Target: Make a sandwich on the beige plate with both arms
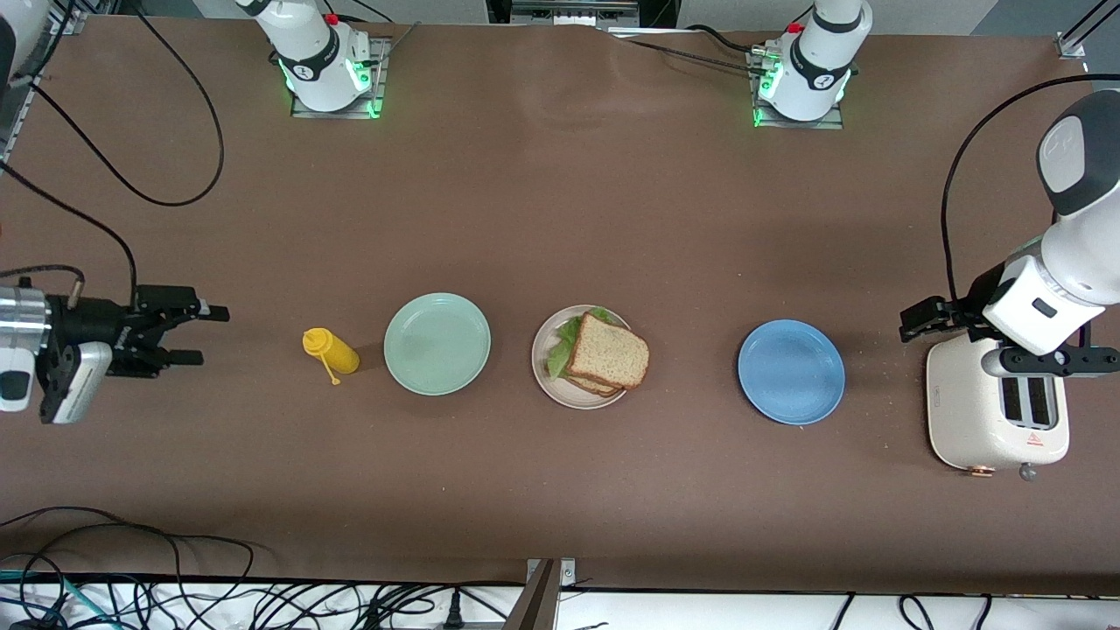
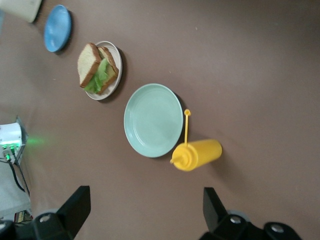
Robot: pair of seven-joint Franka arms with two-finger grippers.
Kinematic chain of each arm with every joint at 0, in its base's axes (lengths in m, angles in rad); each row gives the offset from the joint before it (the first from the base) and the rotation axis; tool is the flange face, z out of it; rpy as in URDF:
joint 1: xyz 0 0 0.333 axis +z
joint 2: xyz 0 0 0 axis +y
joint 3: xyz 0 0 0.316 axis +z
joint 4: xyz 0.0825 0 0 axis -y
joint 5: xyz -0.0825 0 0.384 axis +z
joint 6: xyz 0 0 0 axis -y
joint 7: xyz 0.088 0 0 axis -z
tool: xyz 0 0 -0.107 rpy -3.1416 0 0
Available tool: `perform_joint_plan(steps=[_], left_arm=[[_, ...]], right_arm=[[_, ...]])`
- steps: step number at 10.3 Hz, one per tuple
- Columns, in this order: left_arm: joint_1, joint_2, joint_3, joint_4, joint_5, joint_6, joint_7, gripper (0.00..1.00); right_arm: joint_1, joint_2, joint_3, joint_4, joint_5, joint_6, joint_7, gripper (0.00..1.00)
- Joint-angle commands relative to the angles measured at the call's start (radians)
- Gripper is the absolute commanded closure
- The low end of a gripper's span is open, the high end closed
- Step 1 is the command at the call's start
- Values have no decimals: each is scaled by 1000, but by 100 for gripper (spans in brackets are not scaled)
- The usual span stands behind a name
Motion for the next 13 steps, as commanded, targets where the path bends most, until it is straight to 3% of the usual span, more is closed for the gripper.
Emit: perform_joint_plan(steps=[1, 3, 6, 8, 10, 13], left_arm=[[10, -35, -8, -34, -22, -1, 26, 0], [10, -35, -9, -34, -22, -1, 26, 0], [9, -35, -9, -34, -22, -1, 26, 0], [9, -34, -8, -34, -22, -1, 26, 0], [9, -34, -8, -34, -22, -1, 24, 0], [9, -34, -9, -34, -22, -1, 24, 0]], right_arm=[[20, -177, 53, -166, -210, 42, 185, 0], [20, -299, 122, -292, -373, 97, 374, 0], [65, -433, 133, -467, -527, 185, 656, 0], [66, -482, 121, -457, -526, 188, 730, 0], [116, -528, 40, -447, -519, 174, 723, 0], [112, -534, 8, -423, -518, 162, 711, 0]])
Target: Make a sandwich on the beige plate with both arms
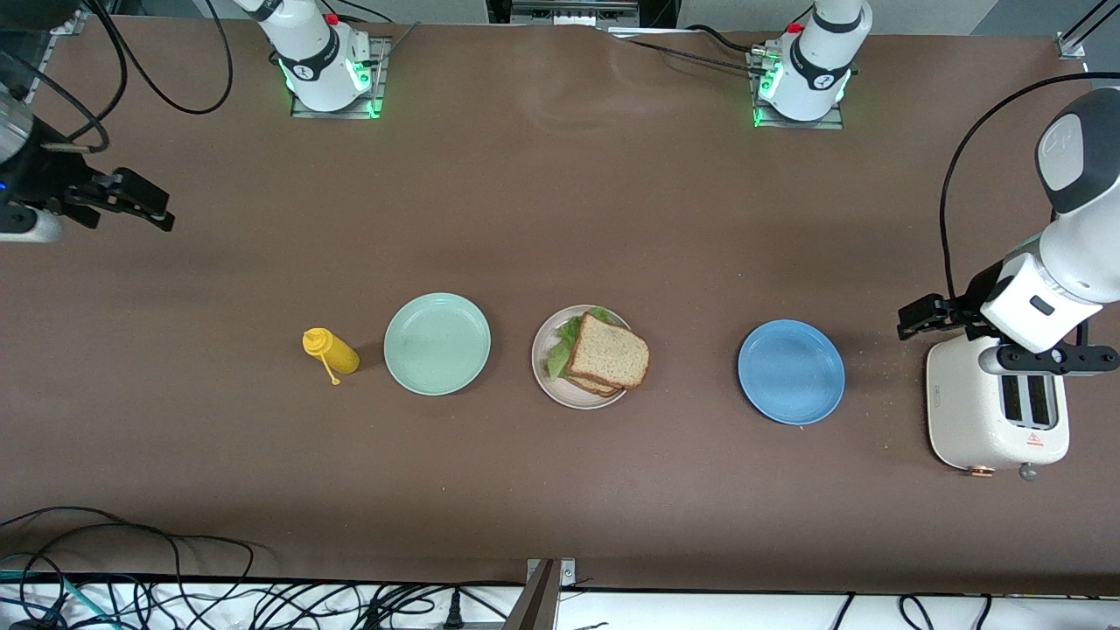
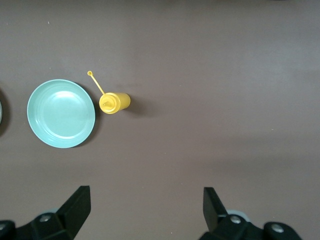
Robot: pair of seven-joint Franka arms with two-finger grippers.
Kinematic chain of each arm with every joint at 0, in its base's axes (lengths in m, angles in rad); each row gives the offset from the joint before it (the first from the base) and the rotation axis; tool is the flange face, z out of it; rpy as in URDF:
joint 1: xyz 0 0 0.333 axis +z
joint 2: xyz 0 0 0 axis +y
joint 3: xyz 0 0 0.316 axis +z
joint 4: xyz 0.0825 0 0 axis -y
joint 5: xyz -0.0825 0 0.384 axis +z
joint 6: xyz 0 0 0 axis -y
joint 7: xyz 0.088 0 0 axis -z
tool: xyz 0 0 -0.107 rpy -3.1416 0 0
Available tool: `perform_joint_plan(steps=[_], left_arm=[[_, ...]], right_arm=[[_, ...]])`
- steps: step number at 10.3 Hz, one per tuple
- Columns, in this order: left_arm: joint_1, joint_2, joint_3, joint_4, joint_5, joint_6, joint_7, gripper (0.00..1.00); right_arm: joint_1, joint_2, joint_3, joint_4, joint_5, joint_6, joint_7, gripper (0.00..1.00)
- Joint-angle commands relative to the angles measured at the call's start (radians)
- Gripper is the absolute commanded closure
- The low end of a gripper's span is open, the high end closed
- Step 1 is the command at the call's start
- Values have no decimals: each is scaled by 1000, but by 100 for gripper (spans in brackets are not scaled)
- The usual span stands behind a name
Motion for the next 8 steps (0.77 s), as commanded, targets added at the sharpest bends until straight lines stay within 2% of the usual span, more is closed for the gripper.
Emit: perform_joint_plan(steps=[1, 8], left_arm=[[8, -30, -3, -28, -22, -1, 24, 0], [8, -30, -3, -26, -22, -1, 24, 0]], right_arm=[[18, -18, -33, -7, -9, -24, 3, 0], [21, -19, -31, -5, -20, -41, 3, 0]])
